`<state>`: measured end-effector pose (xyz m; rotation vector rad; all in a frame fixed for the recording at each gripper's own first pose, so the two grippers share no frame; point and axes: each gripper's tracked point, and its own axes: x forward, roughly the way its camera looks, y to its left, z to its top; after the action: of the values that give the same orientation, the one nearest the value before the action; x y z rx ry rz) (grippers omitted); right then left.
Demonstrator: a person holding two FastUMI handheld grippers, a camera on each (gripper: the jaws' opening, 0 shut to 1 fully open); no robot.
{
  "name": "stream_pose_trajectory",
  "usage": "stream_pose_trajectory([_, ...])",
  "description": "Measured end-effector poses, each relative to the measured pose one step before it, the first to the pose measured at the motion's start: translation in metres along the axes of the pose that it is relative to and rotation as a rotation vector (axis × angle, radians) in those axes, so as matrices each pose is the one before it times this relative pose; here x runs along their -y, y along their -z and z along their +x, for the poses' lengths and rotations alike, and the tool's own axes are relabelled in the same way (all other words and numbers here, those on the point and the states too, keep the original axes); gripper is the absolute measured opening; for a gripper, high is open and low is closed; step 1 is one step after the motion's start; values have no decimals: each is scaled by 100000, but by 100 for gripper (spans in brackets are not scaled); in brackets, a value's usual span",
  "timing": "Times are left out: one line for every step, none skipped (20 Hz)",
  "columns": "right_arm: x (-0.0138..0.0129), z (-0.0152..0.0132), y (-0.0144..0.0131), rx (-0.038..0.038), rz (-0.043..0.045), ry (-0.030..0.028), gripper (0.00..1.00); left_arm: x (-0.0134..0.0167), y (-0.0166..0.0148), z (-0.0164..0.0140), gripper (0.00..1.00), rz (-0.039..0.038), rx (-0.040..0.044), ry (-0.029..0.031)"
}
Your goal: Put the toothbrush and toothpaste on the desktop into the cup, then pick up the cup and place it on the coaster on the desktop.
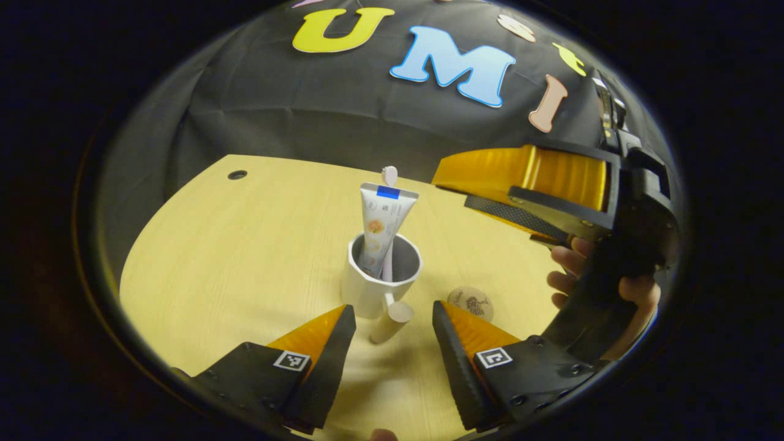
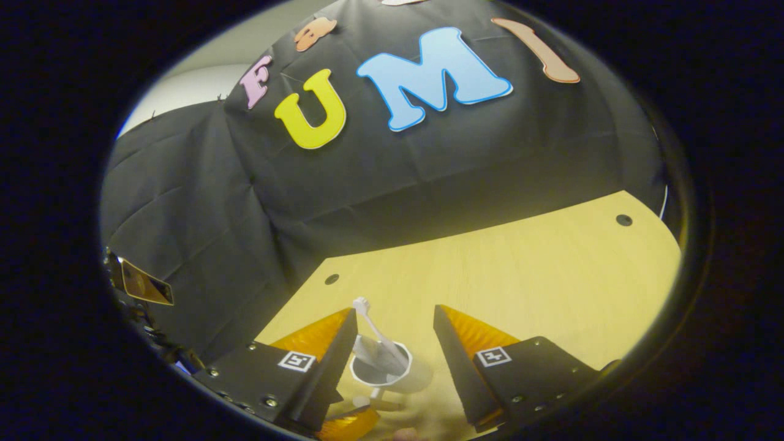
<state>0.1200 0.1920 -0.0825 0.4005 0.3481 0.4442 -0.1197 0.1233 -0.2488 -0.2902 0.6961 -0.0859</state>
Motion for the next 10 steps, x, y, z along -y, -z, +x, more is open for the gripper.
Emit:
stream_pose_trajectory([306,-460,-285,606,-729,581,80,-35,194,95,84,-143,-525,-487])
stream_pose_trajectory([204,-605,-297,-66,-693,510,76,68,164,-126,83,-189,-818,-456])
stream_pose_trajectory([390,-604,-240,102,-961,722,80,47,99,57,83,-252,-941,-107])
stream_pose_trajectory([509,-674,-323,267,-1501,1309,80,-12,202,221,83,-157,-1189,-432])
stream_pose_trajectory([705,-700,-298,632,-2134,2039,80,-62,118,250,83,-246,-1425,-591])
stream_pose_trajectory([689,-764,-365,748,-2378,2108,80,119,-47,505,83,-379,-1435,-289])
stream_pose_trajectory([701,-754,-228,851,-2439,2019,80,5,161,421,83,-359,-937,-163])
stream_pose_trajectory([725,-758,-238,615,-2487,1874,80,20,61,223,83,-64,-886,-498])
stream_pose_trajectory([687,-728,-74,564,-2602,1917,80,-117,-7,395,83,212,-1059,-932])
stream_pose_trajectory([777,-731,-159,680,-2455,2010,80,-2,-69,328,83,153,-806,-389])
